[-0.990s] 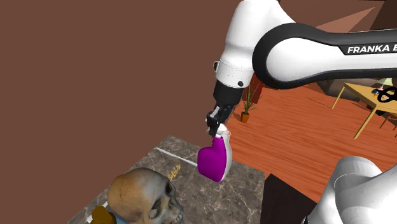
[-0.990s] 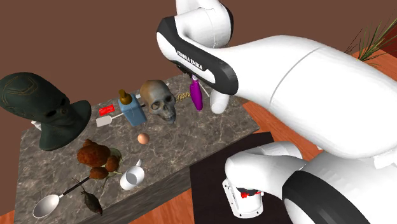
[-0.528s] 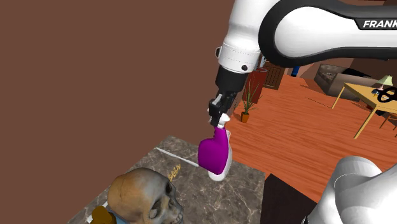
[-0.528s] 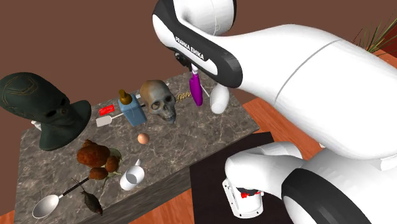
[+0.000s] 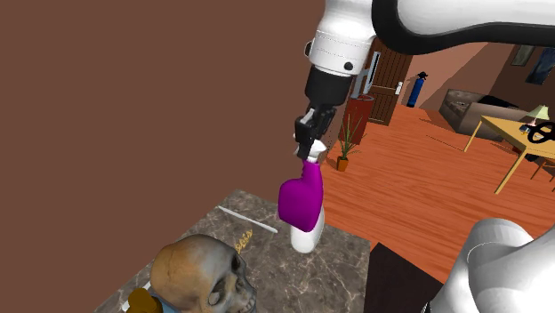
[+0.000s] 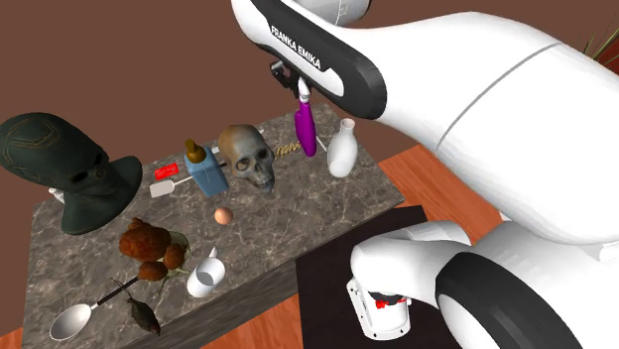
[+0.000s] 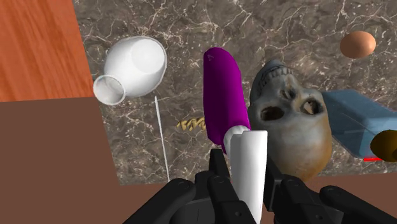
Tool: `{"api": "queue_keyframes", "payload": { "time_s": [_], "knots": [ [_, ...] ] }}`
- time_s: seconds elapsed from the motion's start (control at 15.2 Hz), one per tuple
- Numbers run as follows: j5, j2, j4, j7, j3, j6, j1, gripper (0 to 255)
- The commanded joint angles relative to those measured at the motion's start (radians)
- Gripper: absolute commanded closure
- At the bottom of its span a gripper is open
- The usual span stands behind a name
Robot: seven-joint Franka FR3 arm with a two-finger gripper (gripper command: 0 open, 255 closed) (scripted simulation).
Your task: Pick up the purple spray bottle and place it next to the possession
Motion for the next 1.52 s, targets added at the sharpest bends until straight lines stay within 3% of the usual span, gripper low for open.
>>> {"api": "queue_keyframes", "payload": {
  "time_s": [0.0,1.12,1.45],
  "knots": [
    [-0.003,0.011,0.037,0.0,-0.001,-0.027,-0.002,255],
    [-0.025,0.107,0.352,0.008,-0.002,-0.246,-0.017,255],
    [-0.012,0.14,0.314,0.123,0.093,-0.173,0.008,255]
  ]
}}
